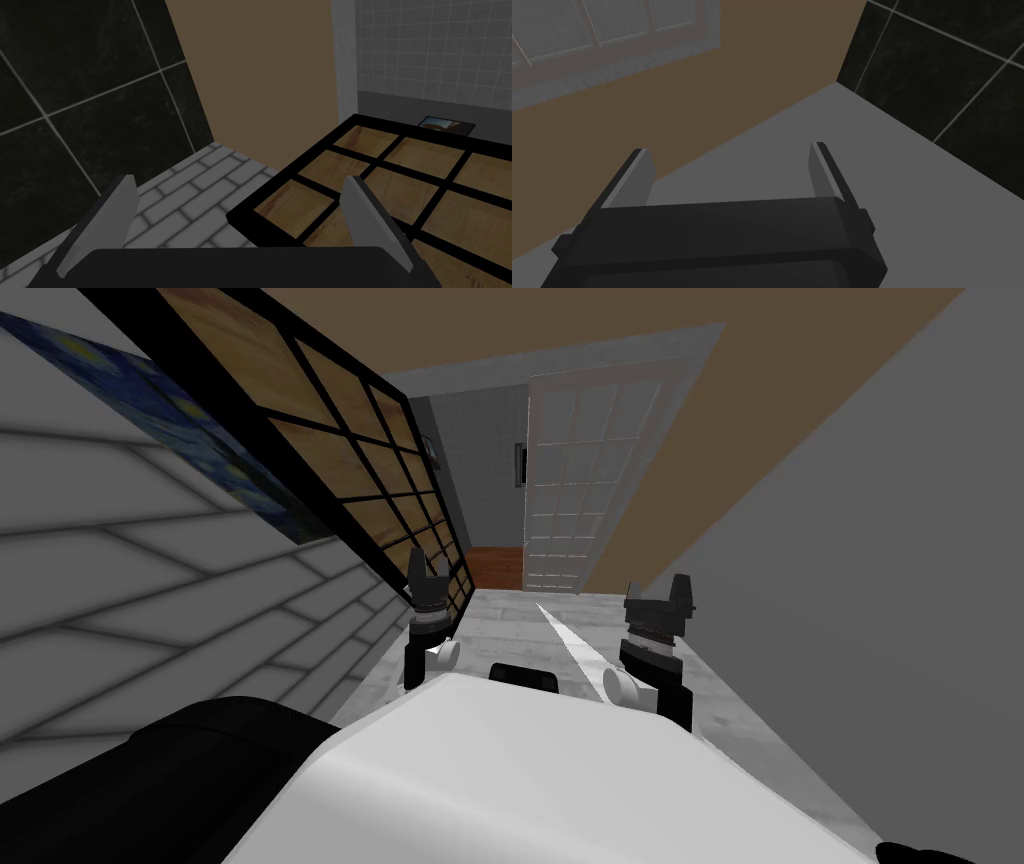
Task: Pull the door open
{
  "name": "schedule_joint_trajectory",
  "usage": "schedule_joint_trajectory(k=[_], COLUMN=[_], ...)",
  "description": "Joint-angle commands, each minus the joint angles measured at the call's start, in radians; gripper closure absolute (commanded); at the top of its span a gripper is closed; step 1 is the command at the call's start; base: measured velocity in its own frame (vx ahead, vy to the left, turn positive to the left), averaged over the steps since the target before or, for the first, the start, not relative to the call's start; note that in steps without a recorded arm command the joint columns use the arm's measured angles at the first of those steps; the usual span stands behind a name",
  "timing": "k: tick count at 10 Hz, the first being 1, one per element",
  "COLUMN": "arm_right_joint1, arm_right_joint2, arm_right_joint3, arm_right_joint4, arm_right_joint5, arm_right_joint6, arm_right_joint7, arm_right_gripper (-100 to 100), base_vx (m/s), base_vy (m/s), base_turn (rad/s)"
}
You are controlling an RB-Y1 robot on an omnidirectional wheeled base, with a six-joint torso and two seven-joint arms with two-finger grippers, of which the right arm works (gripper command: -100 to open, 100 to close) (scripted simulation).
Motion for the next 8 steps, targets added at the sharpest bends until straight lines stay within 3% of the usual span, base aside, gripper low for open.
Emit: schedule_joint_trajectory(k=[1,8], arm_right_joint1=[0.001,0.003], arm_right_joint2=[-0.016,-0.062], arm_right_joint3=[0.001,0.007], arm_right_joint4=[0.03,0.141], arm_right_joint5=[-0.018,-0.086], arm_right_joint6=[-0.014,-0.064], arm_right_joint7=[-0.035,-0.164], arm_right_gripper=[-100,-100], base_vx=[0.12,0.166], base_vy=[0.018,0.027], base_turn=[0.143,0.11])
